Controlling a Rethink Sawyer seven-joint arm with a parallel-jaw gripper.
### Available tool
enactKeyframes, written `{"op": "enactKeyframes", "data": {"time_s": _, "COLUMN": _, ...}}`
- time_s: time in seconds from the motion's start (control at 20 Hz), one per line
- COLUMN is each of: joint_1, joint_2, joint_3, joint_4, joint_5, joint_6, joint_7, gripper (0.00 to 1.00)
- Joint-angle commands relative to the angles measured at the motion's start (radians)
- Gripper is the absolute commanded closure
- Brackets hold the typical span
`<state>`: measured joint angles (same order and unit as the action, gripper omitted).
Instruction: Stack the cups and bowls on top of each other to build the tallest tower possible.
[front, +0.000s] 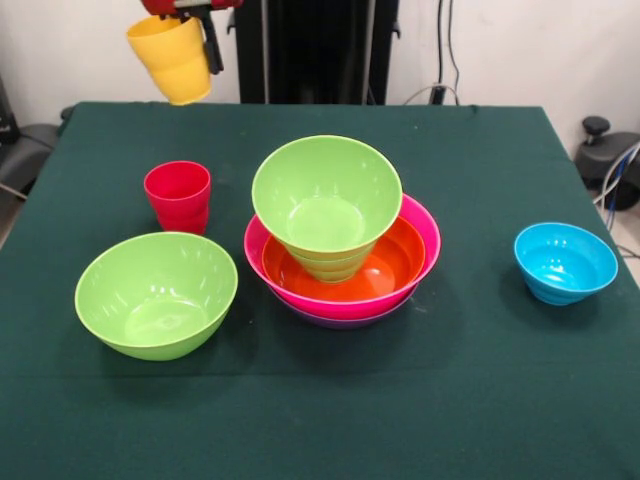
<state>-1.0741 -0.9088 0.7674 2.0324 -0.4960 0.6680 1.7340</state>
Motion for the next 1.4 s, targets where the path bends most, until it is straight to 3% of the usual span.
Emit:
{"op": "enactKeyframes", "data": {"time_s": 0.05, "joint_1": 0.103, "joint_2": 0.051, "joint_3": -0.095, "joint_4": 0.038, "joint_5": -0.008, "joint_6": -0.083, "joint_7": 0.162, "gripper": 1.00}}
{"op": "enactKeyframes", "data": {"time_s": 0.45, "joint_1": 0.253, "joint_2": 0.050, "joint_3": -0.187, "joint_4": 0.039, "joint_5": 0.020, "joint_6": -0.149, "joint_7": 0.254, "gripper": 1.00}}
{"op": "enactKeyframes", "data": {"time_s": 0.85, "joint_1": 0.343, "joint_2": 0.051, "joint_3": -0.250, "joint_4": 0.035, "joint_5": 0.049, "joint_6": -0.191, "joint_7": 0.289, "gripper": 1.00}}
{"op": "enactKeyframes", "data": {"time_s": 1.1, "joint_1": 0.353, "joint_2": 0.050, "joint_3": -0.263, "joint_4": 0.034, "joint_5": 0.055, "joint_6": -0.196, "joint_7": 0.277, "gripper": 1.00}}
{"op": "enactKeyframes", "data": {"time_s": 1.4, "joint_1": 0.319, "joint_2": 0.052, "joint_3": -0.257, "joint_4": 0.039, "joint_5": 0.058, "joint_6": -0.197, "joint_7": 0.232, "gripper": 1.00}}
